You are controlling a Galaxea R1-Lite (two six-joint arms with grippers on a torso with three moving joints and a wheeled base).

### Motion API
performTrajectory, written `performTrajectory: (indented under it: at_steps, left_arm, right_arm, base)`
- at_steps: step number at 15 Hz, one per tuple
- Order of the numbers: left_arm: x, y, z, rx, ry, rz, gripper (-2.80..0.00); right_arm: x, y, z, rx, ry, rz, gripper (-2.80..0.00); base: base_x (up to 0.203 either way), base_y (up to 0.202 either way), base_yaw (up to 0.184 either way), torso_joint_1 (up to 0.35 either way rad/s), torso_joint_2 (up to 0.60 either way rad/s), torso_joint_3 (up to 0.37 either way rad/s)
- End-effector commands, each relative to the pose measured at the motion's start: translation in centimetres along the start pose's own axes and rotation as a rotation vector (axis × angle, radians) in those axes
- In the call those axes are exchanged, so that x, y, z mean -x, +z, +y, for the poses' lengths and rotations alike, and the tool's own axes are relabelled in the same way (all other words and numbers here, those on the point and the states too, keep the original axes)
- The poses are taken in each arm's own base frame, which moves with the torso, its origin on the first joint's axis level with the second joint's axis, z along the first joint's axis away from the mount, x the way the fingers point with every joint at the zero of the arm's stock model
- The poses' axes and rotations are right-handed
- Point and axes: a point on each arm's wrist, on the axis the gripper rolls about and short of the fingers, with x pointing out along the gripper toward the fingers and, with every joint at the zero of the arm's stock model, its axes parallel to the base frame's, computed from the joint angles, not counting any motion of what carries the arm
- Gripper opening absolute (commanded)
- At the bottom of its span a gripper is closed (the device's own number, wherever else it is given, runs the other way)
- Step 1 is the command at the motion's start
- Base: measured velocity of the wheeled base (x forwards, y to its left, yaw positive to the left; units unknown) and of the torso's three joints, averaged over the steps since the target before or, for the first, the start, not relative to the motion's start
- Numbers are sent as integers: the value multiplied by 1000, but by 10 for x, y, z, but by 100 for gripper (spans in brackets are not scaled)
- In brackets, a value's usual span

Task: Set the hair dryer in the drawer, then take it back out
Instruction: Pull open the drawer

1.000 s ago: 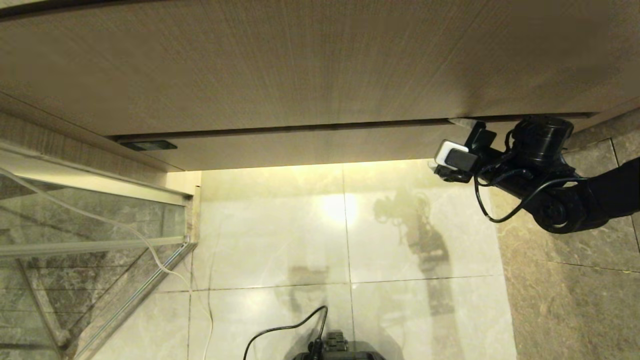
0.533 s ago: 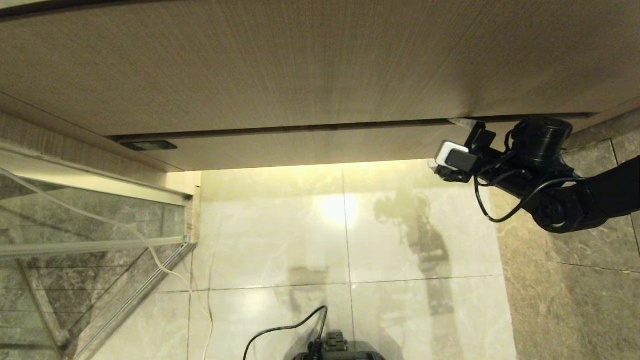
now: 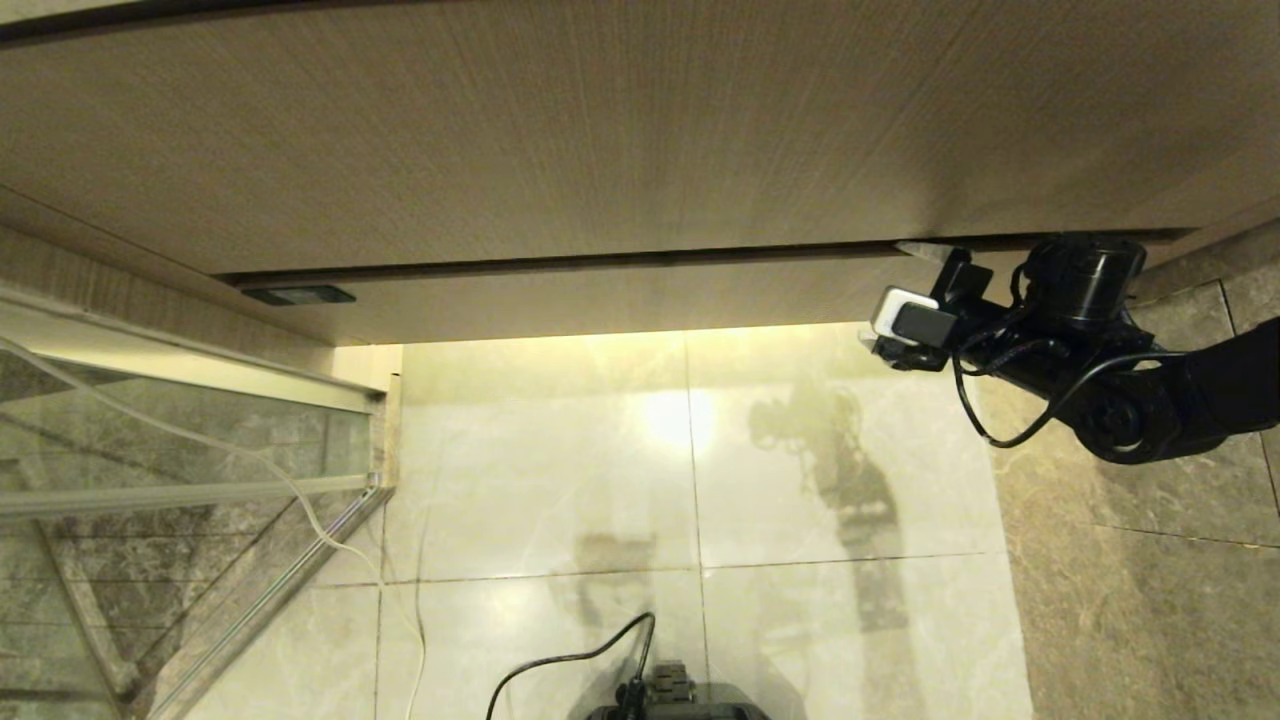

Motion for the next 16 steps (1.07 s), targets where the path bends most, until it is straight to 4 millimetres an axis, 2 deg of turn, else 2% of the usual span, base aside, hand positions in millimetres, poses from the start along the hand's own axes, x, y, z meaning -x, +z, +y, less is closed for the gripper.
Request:
performTrajectory:
  at_steps: [1, 16]
  left_arm:
    - [-1, -11, 0, 1, 1, 38, 0]
    - [-1, -11, 0, 0, 1, 38, 0]
  right_arm:
    - [-1, -3, 4, 3, 15, 9, 0]
    - [4, -7, 10, -16, 91, 36, 0]
  base:
    - [0, 0, 0, 0, 0, 0]
    - [0, 0, 0, 0, 0, 0]
